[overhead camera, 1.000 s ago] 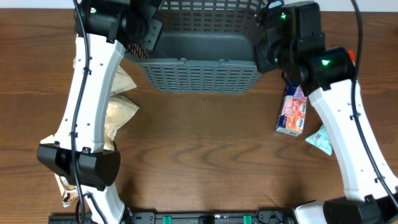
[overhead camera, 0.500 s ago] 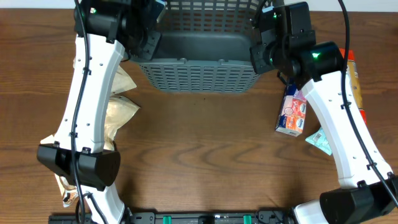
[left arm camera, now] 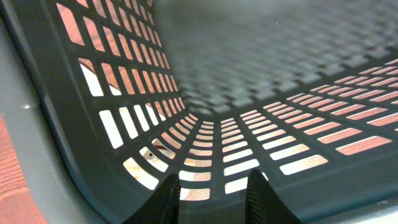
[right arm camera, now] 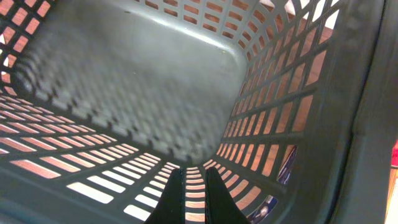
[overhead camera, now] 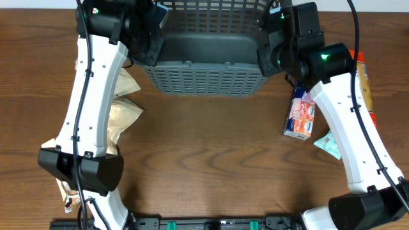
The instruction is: Pack container
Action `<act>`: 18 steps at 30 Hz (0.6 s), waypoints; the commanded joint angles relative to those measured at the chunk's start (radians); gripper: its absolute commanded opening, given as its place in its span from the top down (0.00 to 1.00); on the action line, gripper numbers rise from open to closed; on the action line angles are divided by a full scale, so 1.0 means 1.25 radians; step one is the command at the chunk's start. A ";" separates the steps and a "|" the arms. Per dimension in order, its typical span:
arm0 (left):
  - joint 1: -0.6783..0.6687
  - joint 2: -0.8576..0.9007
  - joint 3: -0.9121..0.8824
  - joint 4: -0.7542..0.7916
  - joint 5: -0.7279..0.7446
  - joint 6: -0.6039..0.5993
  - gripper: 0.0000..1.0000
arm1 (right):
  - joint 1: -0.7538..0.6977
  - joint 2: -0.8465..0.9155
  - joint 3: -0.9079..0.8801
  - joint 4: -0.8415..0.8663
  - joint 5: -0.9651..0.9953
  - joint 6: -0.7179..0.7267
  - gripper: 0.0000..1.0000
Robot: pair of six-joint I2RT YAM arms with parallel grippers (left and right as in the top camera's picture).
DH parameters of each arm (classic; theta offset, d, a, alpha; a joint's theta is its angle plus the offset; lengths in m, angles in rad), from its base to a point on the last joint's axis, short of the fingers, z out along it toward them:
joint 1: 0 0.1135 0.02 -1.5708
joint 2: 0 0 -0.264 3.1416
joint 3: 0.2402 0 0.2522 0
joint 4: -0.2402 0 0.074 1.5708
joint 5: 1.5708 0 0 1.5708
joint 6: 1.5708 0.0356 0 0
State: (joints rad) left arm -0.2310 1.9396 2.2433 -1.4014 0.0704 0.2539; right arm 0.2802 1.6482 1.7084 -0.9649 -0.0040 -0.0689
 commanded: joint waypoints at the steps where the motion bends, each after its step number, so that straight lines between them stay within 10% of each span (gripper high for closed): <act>1: 0.002 0.002 -0.002 -0.022 -0.009 -0.028 0.76 | -0.014 0.005 0.014 -0.017 0.003 0.010 0.99; 18: 0.002 0.001 -0.002 -0.084 -0.009 -0.044 0.76 | -0.016 0.005 0.014 -0.051 0.004 0.010 0.99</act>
State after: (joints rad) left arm -0.2310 1.9396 2.2433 -1.4933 0.0704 0.2089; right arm 0.2676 1.6482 1.7084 -1.0111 -0.0036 -0.0685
